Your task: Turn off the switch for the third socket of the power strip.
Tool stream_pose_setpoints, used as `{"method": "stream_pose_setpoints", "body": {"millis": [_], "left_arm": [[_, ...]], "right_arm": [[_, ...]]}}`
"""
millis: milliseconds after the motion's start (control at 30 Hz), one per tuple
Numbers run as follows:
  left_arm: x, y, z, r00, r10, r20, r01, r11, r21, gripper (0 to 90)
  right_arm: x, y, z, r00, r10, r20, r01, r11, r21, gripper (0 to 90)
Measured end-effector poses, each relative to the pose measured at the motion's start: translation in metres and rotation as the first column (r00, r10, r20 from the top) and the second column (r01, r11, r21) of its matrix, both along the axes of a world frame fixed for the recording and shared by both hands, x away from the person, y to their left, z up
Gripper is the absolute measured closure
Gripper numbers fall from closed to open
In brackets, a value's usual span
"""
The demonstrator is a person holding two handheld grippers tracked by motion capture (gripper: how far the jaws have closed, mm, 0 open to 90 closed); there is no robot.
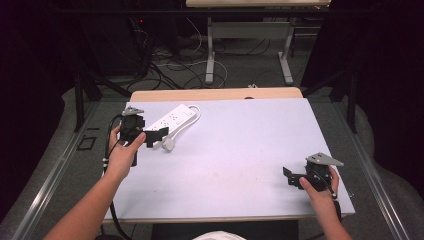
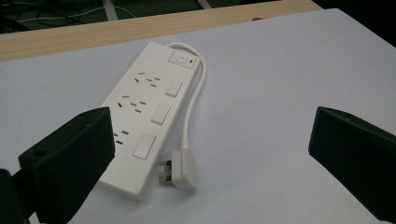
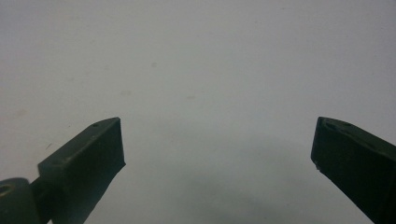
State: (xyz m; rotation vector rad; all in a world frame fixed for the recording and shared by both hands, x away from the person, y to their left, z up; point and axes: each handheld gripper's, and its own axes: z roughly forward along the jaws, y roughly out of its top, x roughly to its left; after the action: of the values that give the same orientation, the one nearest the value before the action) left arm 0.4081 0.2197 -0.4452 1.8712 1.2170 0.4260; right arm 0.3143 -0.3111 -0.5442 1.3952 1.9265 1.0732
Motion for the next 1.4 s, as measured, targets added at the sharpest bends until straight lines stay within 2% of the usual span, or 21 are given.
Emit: {"method": "stream_pose_setpoints", "body": {"millis": [100, 167, 200, 367, 733, 900, 1100, 1300, 1400], "left_arm": [[-0.008, -0.001, 0.000, 0.9998, -0.012, 0.013, 0.012, 0.9999, 0.003, 0.2], [-0.013, 0.000, 0.001, 0.9993, -0.027, 0.026, 0.027, 0.9995, 0.019, 0.2], [-0.016, 0.000, 0.002, 0.9993, -0.035, 0.013, 0.035, 0.9994, 0.007, 0.2], [-0.033, 0.003, 0.002, 0.9979, -0.044, 0.047, 0.044, 0.9990, 0.004, 0.3], [-0.060, 0.021, -0.004, 0.9978, -0.015, 0.065, 0.017, 0.9995, -0.027, 0.7], [-0.071, 0.030, -0.012, 0.9977, 0.013, 0.067, -0.009, 0.9986, -0.053, 0.9], [-0.078, 0.042, -0.026, 0.9969, 0.048, 0.062, -0.042, 0.9953, -0.087, 1.3], [-0.080, 0.051, -0.045, 0.9956, 0.080, 0.048, -0.076, 0.9935, -0.084, 1.6], [-0.081, 0.055, -0.056, 0.9943, 0.098, 0.043, -0.094, 0.9908, -0.097, 1.6]], "right_arm": [[0.000, 0.000, 0.000, 1.0000, 0.000, 0.003, 0.000, 1.0000, 0.003, 2.0], [0.000, 0.002, 0.001, 0.9999, -0.006, 0.011, 0.006, 1.0000, 0.000, 2.0], [-0.001, 0.002, 0.001, 0.9999, -0.002, 0.013, 0.002, 1.0000, 0.000, 2.0], [-0.002, 0.003, 0.002, 0.9999, 0.000, 0.011, 0.000, 1.0000, 0.006, 2.0], [0.000, 0.004, 0.002, 0.9998, 0.004, 0.021, -0.004, 1.0000, 0.003, 2.0], [0.000, 0.004, 0.002, 0.9997, 0.003, 0.023, -0.003, 1.0000, 0.004, 2.0], [0.000, 0.004, 0.003, 0.9998, 0.006, 0.019, -0.006, 1.0000, 0.004, 2.0], [0.000, 0.004, 0.002, 0.9997, 0.001, 0.023, -0.001, 1.0000, 0.001, 2.0], [0.000, 0.004, 0.003, 0.9998, 0.006, 0.018, -0.006, 1.0000, 0.003, 2.0]]}}
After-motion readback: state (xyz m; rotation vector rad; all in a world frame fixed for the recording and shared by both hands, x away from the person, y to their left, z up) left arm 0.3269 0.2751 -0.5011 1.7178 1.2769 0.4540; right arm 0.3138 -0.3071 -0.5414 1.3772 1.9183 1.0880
